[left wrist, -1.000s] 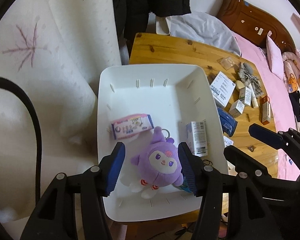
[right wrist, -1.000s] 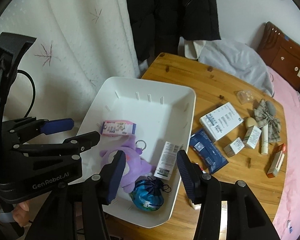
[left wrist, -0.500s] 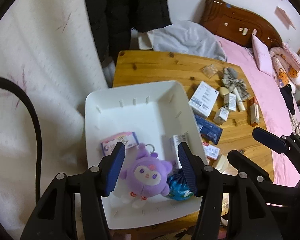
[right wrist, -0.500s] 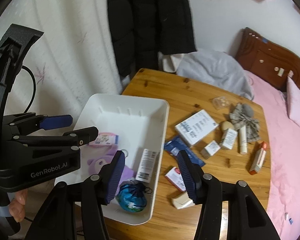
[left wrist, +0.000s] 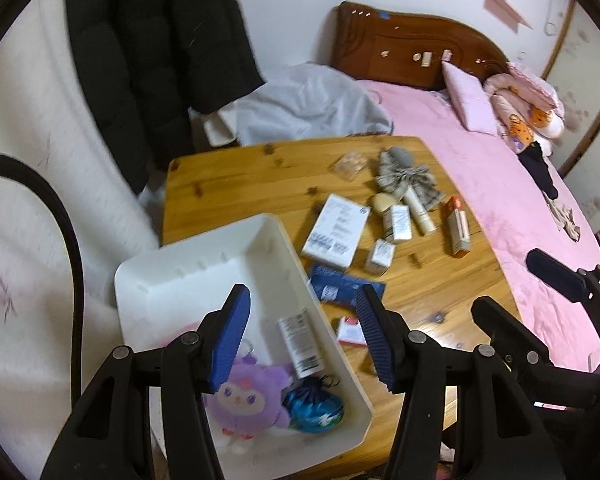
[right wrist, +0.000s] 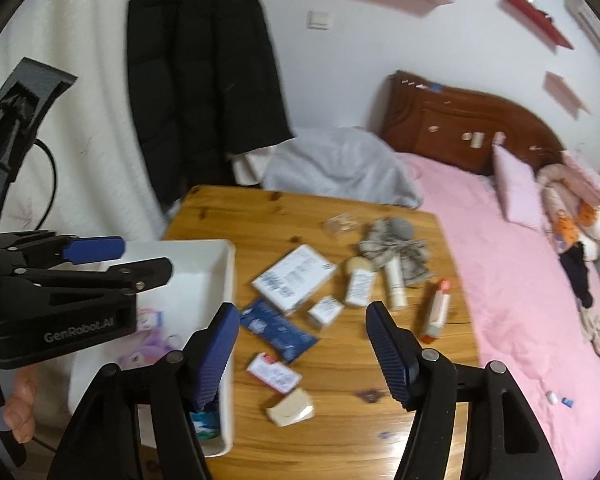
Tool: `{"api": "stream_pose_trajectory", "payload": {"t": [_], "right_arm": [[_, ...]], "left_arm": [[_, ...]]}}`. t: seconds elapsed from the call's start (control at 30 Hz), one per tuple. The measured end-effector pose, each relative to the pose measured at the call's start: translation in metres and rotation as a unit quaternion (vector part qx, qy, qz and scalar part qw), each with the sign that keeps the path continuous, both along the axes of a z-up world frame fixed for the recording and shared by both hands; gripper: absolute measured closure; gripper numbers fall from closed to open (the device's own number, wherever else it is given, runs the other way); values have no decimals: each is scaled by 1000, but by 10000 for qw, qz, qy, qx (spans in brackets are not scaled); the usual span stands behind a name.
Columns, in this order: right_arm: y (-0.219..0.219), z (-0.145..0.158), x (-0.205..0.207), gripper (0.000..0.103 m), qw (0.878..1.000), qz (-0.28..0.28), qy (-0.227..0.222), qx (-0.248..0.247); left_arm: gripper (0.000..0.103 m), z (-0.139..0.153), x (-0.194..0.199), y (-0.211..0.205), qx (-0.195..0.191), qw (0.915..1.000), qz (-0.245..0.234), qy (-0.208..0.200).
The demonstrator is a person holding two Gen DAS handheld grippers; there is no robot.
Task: Organize objects
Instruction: 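Withdraw both grippers from the tray back toward the table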
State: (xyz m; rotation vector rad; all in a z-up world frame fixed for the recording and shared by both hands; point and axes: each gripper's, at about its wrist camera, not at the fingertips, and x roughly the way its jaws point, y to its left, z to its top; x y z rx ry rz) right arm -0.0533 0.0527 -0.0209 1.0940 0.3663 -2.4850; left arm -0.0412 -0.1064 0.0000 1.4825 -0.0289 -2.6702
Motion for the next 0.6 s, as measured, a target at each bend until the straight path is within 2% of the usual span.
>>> {"api": "stream_pose_trajectory", "payload": {"t": [0.07, 0.33, 0.37, 0.6], "right_arm": [[10, 2, -5, 36, 9999, -142, 14, 37], [54, 5, -37, 36, 9989, -459, -55, -30], [60, 5, -43, 36, 9987, -497, -67, -49], [99, 0, -85, 36, 9977, -647, -167, -124]], "left_arm": [[38, 3, -5, 10, 3, 10000, -51, 18], [38, 6, -31, 53, 63, 9998, -164, 68], [38, 5, -35, 58, 197, 9993, 306, 115], [38, 5, -69, 95, 96, 9993, 338, 116]]}}
